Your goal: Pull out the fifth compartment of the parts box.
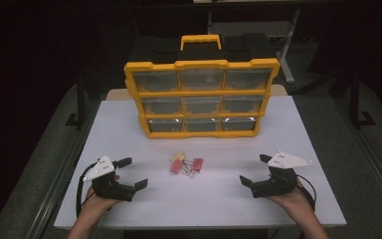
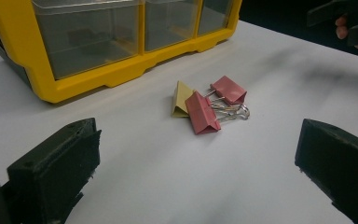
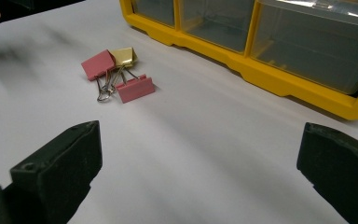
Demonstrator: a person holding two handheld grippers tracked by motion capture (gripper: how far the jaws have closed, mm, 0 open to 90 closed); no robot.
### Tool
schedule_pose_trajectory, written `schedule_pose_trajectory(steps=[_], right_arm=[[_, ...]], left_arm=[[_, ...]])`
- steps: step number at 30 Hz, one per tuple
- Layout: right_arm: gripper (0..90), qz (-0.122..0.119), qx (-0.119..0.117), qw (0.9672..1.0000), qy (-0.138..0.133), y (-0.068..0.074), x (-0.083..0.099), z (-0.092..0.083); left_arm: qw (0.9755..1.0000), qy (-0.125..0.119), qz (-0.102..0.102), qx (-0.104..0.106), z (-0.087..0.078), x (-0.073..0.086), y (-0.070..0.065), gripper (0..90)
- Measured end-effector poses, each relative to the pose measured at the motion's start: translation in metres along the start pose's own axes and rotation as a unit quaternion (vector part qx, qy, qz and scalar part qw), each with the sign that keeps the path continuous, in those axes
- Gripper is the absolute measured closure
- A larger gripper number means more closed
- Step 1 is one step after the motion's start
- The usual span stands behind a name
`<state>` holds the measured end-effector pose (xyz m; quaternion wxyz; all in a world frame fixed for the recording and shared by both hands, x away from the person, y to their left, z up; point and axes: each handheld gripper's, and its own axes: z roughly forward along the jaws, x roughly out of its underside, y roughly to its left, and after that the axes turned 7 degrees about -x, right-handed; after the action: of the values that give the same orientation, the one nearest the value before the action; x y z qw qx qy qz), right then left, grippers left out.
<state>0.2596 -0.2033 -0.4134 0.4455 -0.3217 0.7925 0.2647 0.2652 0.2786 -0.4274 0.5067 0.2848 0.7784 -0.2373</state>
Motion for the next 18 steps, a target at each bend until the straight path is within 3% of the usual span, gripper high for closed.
schedule_pose_trajectory(steps=[7, 10, 14, 18], right_arm=[[0.0, 0.004, -0.008, 1.0, -0.003, 0.0011, 0.0001, 0.0002], [0.0, -0.003, -0.007, 1.0, 0.002, 0.0023, 0.0006, 0.001], [0.0, -0.004, -0.006, 1.0, -0.004, 0.0042, -0.0003, 0.0009], [0.0, -0.005, -0.008, 0.9999, -0.009, 0.0036, 0.0005, 0.0013]], left_arm=[[1.0, -0.007, 0.002, -0.005, -0.0014, -0.0023, -0.0012, 0.0], [0.9999, -0.006, 0.012, -0.004, -0.0022, -0.0022, -0.0022, 0.0], [1.0, -0.009, 0.0, -0.001, -0.0008, -0.0044, -0.0028, 0.0], [1.0, -0.006, 0.008, 0.0, 0.0025, -0.0061, -0.0044, 0.0]])
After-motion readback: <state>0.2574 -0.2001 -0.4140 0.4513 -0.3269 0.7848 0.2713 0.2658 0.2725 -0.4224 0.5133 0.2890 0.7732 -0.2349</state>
